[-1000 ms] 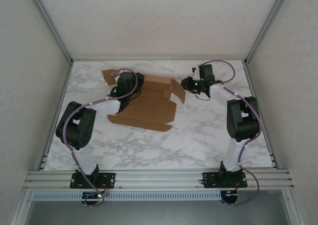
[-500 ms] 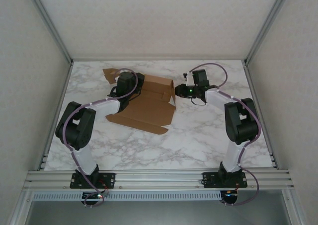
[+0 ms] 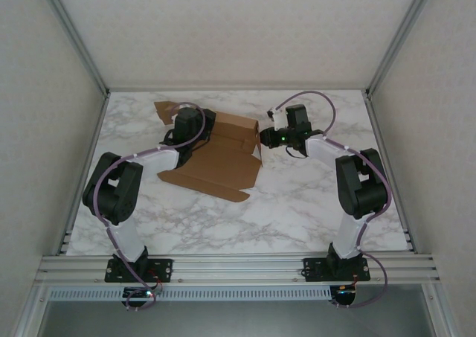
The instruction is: Fold the paper box
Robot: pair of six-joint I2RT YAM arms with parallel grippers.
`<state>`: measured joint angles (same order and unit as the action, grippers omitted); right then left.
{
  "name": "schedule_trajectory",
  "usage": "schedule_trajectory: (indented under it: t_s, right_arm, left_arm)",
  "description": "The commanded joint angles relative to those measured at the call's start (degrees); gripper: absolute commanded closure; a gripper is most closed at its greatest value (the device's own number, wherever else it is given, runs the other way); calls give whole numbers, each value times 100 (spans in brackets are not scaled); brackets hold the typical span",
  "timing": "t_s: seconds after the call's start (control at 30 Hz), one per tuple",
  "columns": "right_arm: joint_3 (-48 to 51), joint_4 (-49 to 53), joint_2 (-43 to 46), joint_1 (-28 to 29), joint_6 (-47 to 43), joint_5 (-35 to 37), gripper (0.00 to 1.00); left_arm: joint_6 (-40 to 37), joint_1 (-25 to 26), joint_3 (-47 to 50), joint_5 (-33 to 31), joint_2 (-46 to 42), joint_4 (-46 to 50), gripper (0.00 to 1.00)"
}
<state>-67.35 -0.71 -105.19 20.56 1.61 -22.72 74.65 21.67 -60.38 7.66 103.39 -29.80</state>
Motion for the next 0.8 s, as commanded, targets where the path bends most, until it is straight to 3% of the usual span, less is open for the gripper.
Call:
schedule_trajectory:
  t_s: [0.0,0.53,0.77]
  right_arm:
    - [204,10,233,413,-929,-132,79]
    - [408,387,437,472,-1721,-165,74]
    - [71,1102,367,476,-1855,-317,71]
  left_arm:
    - [-23,39,211,113,67,676,100]
    - [-39,-48,305,113,-2,677,100]
    - [-3,-66,172,62,60,764,99]
